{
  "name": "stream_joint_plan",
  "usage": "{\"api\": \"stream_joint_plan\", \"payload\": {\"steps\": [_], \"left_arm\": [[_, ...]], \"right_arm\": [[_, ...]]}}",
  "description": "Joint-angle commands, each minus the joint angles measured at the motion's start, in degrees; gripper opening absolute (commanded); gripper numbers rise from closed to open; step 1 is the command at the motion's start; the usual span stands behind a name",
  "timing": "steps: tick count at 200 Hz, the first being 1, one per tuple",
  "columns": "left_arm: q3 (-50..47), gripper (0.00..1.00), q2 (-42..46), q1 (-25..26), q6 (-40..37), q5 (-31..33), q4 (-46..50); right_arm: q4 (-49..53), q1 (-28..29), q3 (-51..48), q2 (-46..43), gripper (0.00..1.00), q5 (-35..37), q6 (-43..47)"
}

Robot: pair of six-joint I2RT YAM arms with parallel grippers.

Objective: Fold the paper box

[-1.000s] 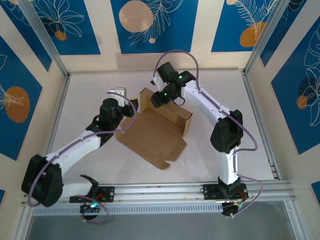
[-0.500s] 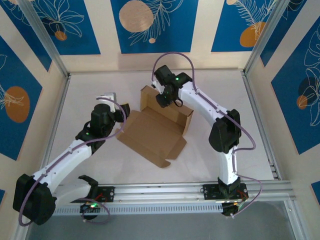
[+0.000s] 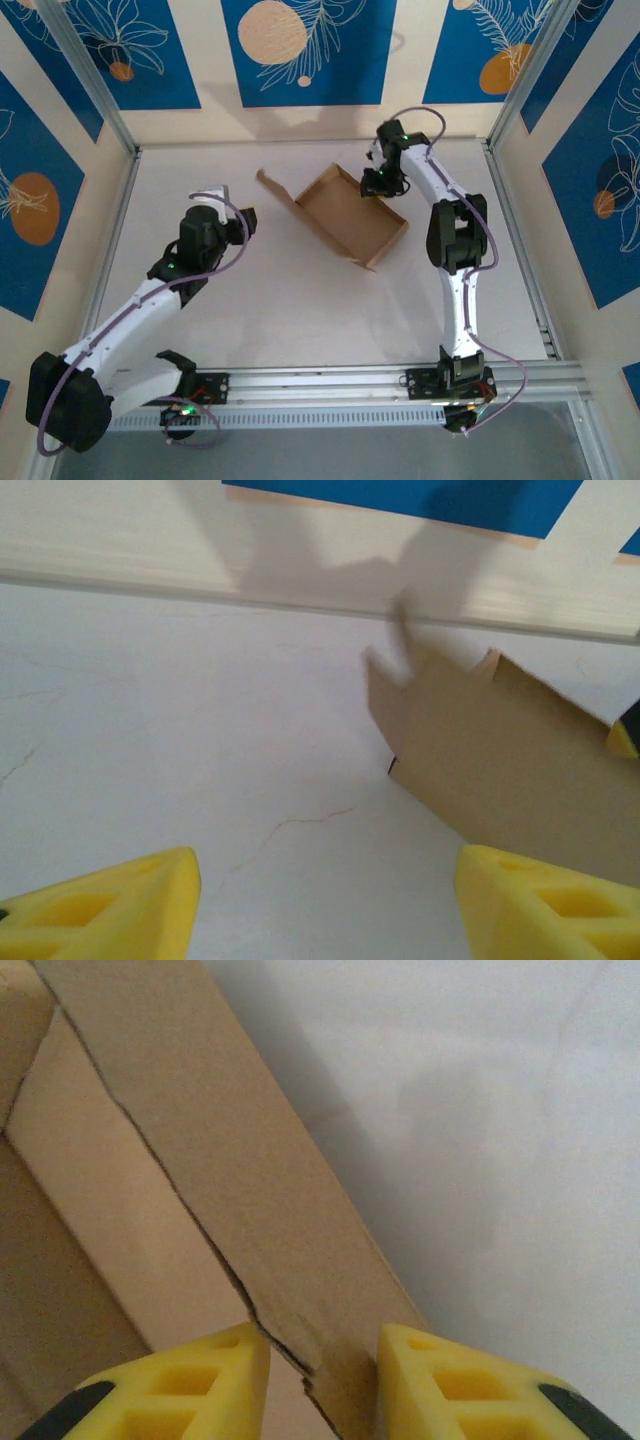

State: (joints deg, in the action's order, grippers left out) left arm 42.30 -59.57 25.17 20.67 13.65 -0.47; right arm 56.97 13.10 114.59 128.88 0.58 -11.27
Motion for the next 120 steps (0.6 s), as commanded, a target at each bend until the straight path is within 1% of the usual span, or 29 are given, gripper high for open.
{"api": "stream_joint_plan", "payload": {"steps": [1,10,25,37,44,50,60,69,76,82,92,107,120], "left_arm": [[3.98,0.69,2.41,-0.73,-0.32,2.08,3.54],[4.86,0.69,2.86,-0.74,-0.45,3.28,5.07],[6.08,0.7,3.47,-0.82,-0.45,4.79,7.71],[6.51,0.7,4.04,-0.98,1.12,5.37,9.64],[6.77,0.72,4.3,-1.08,2.32,5.09,10.65],[7.11,0.73,4.51,-1.16,3.05,4.56,11.71],[8.12,0.73,4.68,-1.2,3.63,3.92,14.58],[8.79,0.74,5.22,-1.17,3.44,3.5,16.93],[8.72,0.74,6.05,-1.22,3.05,3.57,17.93],[8.44,0.74,6.86,-1.17,2.6,3.92,18.29],[7.86,0.74,8.36,-1.18,1.56,5.17,18.88],[7.71,0.75,10.1,-1.18,-0.52,7.66,20.41],[7.62,0.75,11.7,-1.19,-2.28,8.71,21.09]], "right_arm": [[-4.12,2.89,-11.09,-6.05,0.4,-11.71,-7.07],[-8.29,3.83,-17.89,-9.85,0.42,-14.94,-10.63],[-17.77,5.87,-30.42,-17.11,0.44,-20.77,-19.37],[-25.28,8.52,-38.99,-22.99,0.48,-21.72,-29.23],[-29.77,10.2,-43.06,-26.24,0.5,-23.5,-33.02],[-31.1,11.41,-45.08,-28.51,0.51,-22.41,-35.07],[-29.68,12.98,-46.29,-31.66,0.54,-16.94,-35.7],[-28.44,13.89,-45.88,-33.56,0.58,-11.64,-32.03],[-26.63,14.22,-44.52,-34.19,0.6,-5.7,-28.08],[-25.66,14.23,-43.1,-34.04,0.6,-1.36,-24.22],[-25.94,14.05,-40.69,-32.41,0.59,2.56,-14.5],[-25.57,13.86,-35.05,-26.62,0.57,3.79,0.13],[-23.65,13.76,-28.71,-20.58,0.59,5.16,10.03]]}}
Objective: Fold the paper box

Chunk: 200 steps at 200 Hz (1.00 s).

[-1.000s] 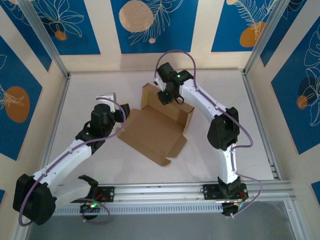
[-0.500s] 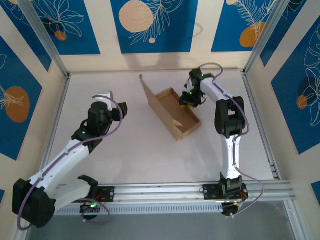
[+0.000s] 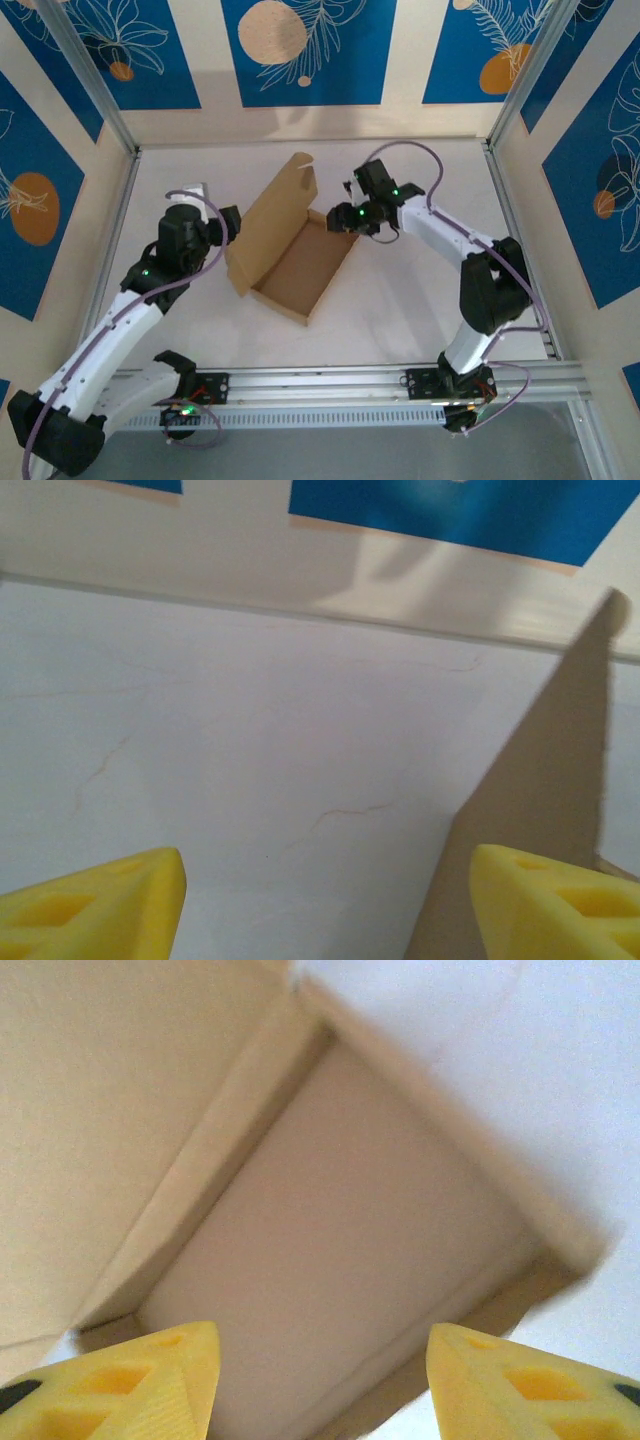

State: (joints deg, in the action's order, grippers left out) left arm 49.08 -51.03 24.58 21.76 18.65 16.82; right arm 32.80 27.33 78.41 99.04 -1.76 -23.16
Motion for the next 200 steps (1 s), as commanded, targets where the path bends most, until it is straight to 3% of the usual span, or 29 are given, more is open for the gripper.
{"api": "stream_joint_plan", "payload": {"steps": [1,24,51,79,102,134,166,200], "left_arm": [[0.84,0.75,3.27,-0.59,-3.47,3.69,3.82],[1.32,0.75,5.5,-0.59,-4.49,3.76,5.63],[2.48,0.76,7.2,-0.58,-6.9,4.95,8.08],[3.37,0.76,7.6,-0.57,-8.21,7.35,8.26],[4.26,0.76,6.83,-0.58,-7.8,8.28,7.35],[4.02,0.76,5.21,-0.57,-7.66,9.56,5.38],[3.36,0.76,3.85,-0.58,-7.18,9.94,4.63],[2.84,0.76,2.79,-0.59,-5.6,9.7,4.25]], "right_arm": [[0.65,-0.45,7.95,9.77,0.59,7.53,22.54],[3.69,-1.18,15.78,17.99,0.61,1.37,31.68],[3.42,-1.23,17.12,20.95,0.6,-4.75,33.9],[4.76,-0.87,19.29,24.69,0.51,4.33,30.5],[5.71,-1.4,18.66,24.98,0.28,9.23,22.88],[-0.88,-0.75,8.38,19.86,0.22,16.87,11.87],[0.43,1.5,4.66,19.14,0.23,25.78,2.75],[9.37,6.32,11.02,25.6,0.21,39.81,-1.87]]}}
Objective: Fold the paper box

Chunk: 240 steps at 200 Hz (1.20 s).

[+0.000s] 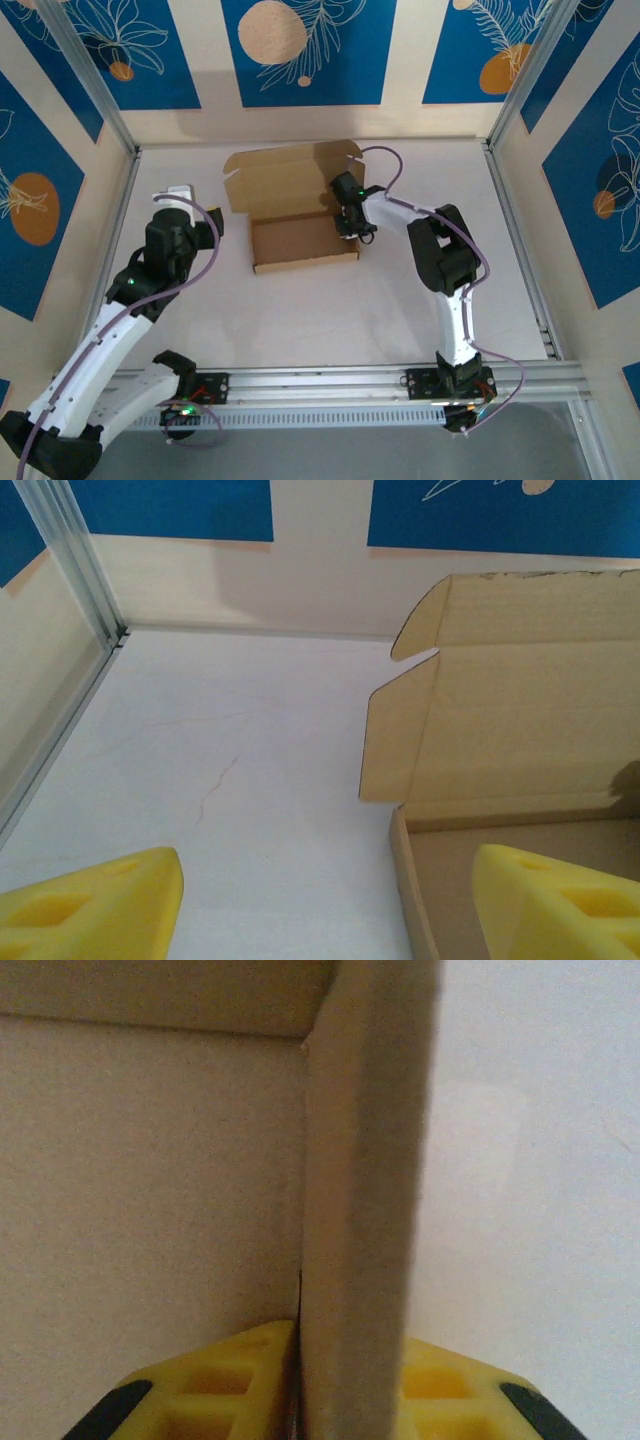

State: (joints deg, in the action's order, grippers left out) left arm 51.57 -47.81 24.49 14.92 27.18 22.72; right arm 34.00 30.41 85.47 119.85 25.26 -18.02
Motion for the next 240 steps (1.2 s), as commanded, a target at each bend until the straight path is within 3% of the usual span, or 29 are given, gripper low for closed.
{"api": "stream_joint_plan", "payload": {"steps": [1,52,73,96,119,135,158,208,240], "left_arm": [[0.4,0.76,-0.43,-0.5,1.29,1.15,-1.64],[-0.19,0.76,-1.31,-0.49,3.07,0.15,-1.33],[-1.11,0.77,-1.5,-0.5,2.37,-0.59,-1.42],[-1.98,0.8,-1.31,-0.5,0.9,-1.73,-0.95],[-2.65,0.81,-1.23,-0.5,0.57,-4.1,-0.19],[-3.17,0.81,-1.0,-0.51,0.97,-4.41,0.05],[-4.09,0.81,-1.14,-0.55,1.26,-4.32,-0.32],[-5.33,0.81,-2.21,-0.56,1.73,-3.88,-1.1],[-6.2,0.81,-1.65,-0.58,1.61,-3.73,-1.45]], "right_arm": [[8.36,3.33,4.07,4.91,0.21,13.02,-7.11],[11.32,4.46,7.08,6.86,0.19,15.46,-8.53],[6.8,4.1,4.11,2.73,0.34,10.42,-6.32],[-2.53,2.28,-3.79,-6.41,0.6,-0.56,-3.74],[-8.95,-0.05,-9.85,-13.85,0.68,-12.72,-2.31],[-9.93,-0.58,-12.01,-16.81,0.66,-14.94,-0.63],[-6.51,-0.73,-10.79,-16.41,0.52,-15.23,-1.54],[2.59,1.65,-5.04,-10.88,0.41,-2.88,-4.23],[4.23,2.3,-3.17,-7.51,0.38,-1.57,-4.07]]}}
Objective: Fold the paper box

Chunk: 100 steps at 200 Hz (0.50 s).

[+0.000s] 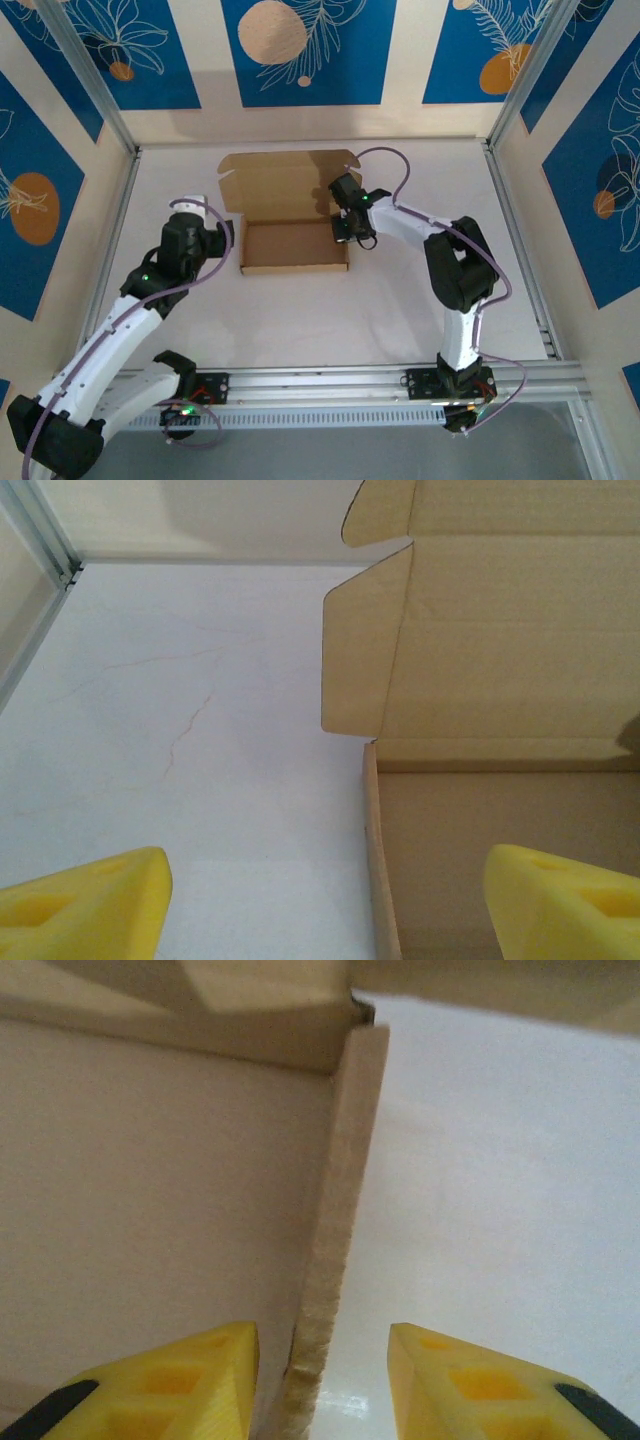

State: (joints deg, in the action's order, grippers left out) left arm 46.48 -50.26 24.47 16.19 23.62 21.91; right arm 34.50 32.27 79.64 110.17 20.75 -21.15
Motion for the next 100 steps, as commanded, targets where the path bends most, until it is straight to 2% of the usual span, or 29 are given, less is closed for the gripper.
{"api": "stream_joint_plan", "payload": {"steps": [1,36,61,100], "left_arm": [[-1.12,0.81,0.8,-0.56,0.34,-0.29,-0.64],[-1.57,0.81,0.71,-0.56,-0.2,-0.23,-1.16],[-1.66,0.81,0.57,-0.56,-0.6,-0.13,-1.56],[-1.92,0.82,0.12,-0.56,-0.67,-0.32,-2.03]], "right_arm": [[3.73,0.48,2.74,2.3,0.37,2.96,-0.93],[6.6,2.71,6.35,5.52,0.26,8.51,0.41],[10.69,4.03,10.08,8.15,0.12,14.93,1.0],[14.36,5.98,13.78,11.55,0.11,22.41,3.15]]}}
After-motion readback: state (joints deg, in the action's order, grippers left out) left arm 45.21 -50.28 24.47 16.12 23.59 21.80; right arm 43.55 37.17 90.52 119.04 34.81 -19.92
